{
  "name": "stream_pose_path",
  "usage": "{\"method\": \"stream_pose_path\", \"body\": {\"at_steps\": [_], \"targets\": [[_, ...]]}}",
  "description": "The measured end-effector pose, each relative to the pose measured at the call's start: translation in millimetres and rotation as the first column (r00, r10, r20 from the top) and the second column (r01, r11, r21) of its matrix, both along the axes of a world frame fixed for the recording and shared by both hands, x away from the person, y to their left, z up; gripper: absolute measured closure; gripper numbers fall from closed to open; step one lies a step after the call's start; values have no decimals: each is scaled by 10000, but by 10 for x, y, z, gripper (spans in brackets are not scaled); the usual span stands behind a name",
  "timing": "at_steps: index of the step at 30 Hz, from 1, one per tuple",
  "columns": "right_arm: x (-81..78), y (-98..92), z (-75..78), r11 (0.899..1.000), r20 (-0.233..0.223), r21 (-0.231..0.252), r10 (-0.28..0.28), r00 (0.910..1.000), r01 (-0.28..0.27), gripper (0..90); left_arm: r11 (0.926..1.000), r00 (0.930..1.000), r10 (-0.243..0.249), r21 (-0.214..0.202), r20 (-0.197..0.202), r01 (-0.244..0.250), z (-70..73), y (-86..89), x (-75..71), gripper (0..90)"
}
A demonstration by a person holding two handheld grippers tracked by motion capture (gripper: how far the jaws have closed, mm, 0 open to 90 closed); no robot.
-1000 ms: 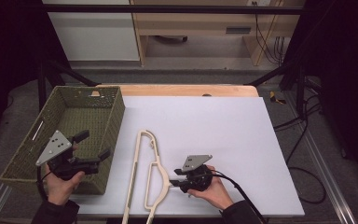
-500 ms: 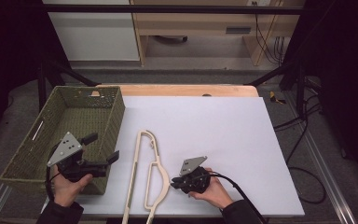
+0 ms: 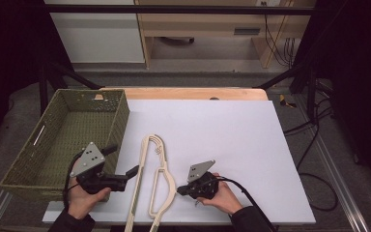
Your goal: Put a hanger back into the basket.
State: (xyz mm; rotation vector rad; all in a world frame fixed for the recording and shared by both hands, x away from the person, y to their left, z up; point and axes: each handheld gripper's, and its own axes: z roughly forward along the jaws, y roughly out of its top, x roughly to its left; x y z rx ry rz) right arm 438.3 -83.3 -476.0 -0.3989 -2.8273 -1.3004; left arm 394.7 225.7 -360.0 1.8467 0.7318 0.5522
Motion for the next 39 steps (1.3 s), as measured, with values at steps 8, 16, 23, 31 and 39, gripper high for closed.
{"method": "stream_pose_path", "body": {"at_steps": [8,16,23,31,39], "targets": [[-20,-21,86,9999,76,90,-81,9999,80,892,9954,9965,-549,753,-638,596,-155,-328,-41,52],[-86,13,233,9996,143,-162,-227,9996,229,892,9821,9851,-952,1479,-1431,1164,-311,-606,-93,93],[-98,5,275,9997,204,-65,-224,9995,225,893,9608,9643,-1287,2119,-2314,1790,-511,-828,-136,179],[-129,2,341,9991,46,-145,-398,9992,399,894,9280,9395,-1247,2975,-3191,2242,-782,-1042,-165,393],[-157,17,403,9986,22,-219,-471,9989,471,894,9129,9263,-1123,3309,-3596,2391,-879,-1116,-182,537]]}}
